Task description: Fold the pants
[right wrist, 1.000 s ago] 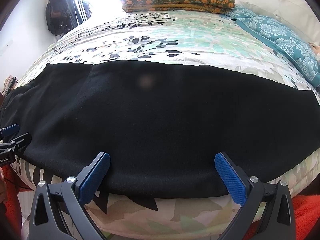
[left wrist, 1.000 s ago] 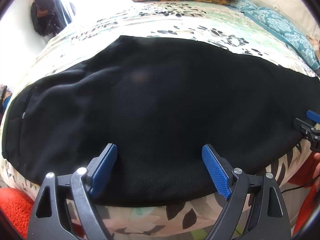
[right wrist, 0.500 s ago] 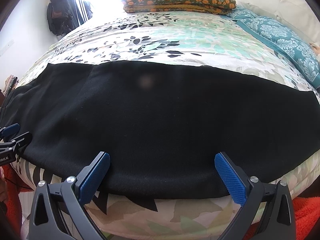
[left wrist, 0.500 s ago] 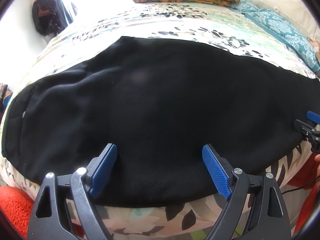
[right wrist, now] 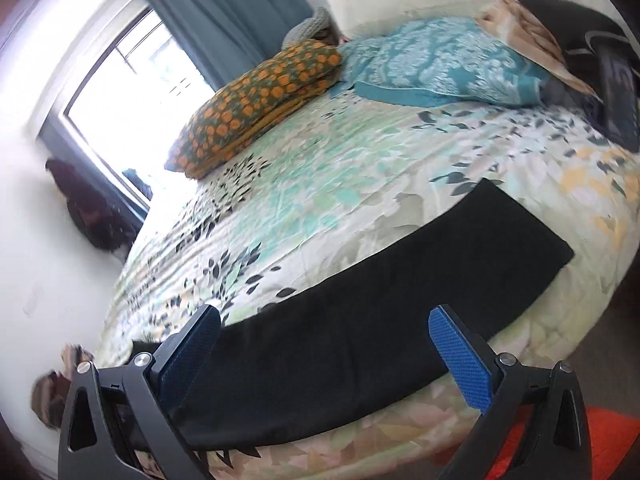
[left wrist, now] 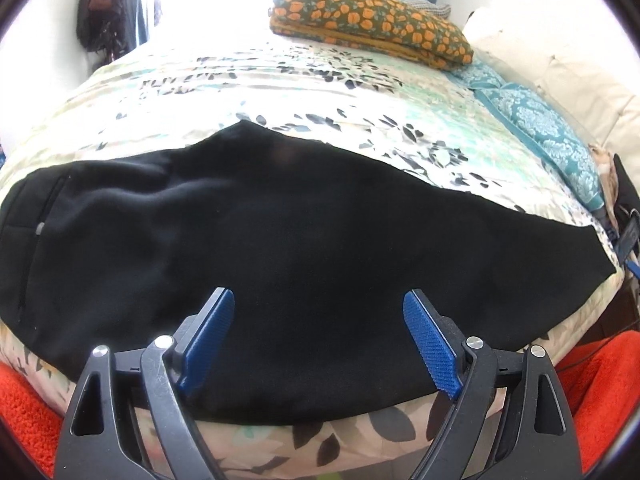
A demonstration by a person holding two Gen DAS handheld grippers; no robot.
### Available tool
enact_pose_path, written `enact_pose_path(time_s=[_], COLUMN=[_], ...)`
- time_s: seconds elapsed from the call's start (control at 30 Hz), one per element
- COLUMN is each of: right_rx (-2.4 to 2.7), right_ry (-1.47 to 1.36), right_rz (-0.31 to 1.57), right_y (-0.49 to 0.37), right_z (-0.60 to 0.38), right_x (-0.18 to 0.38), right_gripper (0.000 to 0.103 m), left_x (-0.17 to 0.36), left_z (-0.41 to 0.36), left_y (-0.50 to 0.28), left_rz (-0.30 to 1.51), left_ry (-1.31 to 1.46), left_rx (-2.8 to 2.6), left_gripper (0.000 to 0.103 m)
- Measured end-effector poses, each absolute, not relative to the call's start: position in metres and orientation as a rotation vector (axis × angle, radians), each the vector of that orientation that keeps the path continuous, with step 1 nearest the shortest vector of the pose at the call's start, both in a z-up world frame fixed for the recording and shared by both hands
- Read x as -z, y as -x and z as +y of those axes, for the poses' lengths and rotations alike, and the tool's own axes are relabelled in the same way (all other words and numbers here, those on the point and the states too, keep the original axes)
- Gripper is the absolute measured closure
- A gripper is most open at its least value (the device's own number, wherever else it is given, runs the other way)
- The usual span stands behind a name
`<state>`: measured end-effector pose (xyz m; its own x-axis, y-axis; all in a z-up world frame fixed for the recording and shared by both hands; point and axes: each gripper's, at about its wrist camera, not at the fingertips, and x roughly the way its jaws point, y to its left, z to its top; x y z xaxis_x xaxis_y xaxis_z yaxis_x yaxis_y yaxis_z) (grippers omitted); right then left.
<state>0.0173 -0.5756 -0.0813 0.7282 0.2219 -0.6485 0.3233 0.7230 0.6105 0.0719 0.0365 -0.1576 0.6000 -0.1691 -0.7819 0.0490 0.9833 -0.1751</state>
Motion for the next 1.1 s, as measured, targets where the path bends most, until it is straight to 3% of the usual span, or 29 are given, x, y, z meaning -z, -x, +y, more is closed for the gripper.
enact_pose_path(time_s=[0.13,0.43,0.83,1.0,1.03,1.07,1.1], right_rx=[0.185,-0.006,-0.041,-0.022,-0.009,-0.002,-0.014], right_ry=[-1.093,-1.028,-0.909,-0.903,-0.909,-0.925,-0.956], right_rz=[0.788,1.018,1.070,1.072,1.073,1.076,1.075], right_y=[0.006,-0.041,-0.071,-0.072,-0.071,-0.070,-0.068], right_z=[-0.679,-0.700,-0.690,-0.691,-0.693,-0.696,-0.699], right_x=[0.111,0.160,0.183,0.185,0.186,0.189,0.192], right_gripper=[0.000,0.009,0.012,0.030,0.041,0.066,0.076], left_x=[0.171,0.177,0.180,0.181,0.181,0.181,0.181], left_z=[0.039,0.042,0.030,0.028,0.028,0.029,0.030], left_y=[-0.076,-0.073,-0.069,-0.068,-0.068,-0.068,-0.068], left_rz=[0.978,1.003,1.011,1.013,1.012,1.013,1.013], left_ry=[0.198,0.179,0.091,0.073,0.076,0.083,0.091], left_rx=[0.114,0.054,0.054,0.053,0.053,0.056,0.057], left_gripper=[0.015,0.015,0.015,0.015,0.015,0.015,0.015])
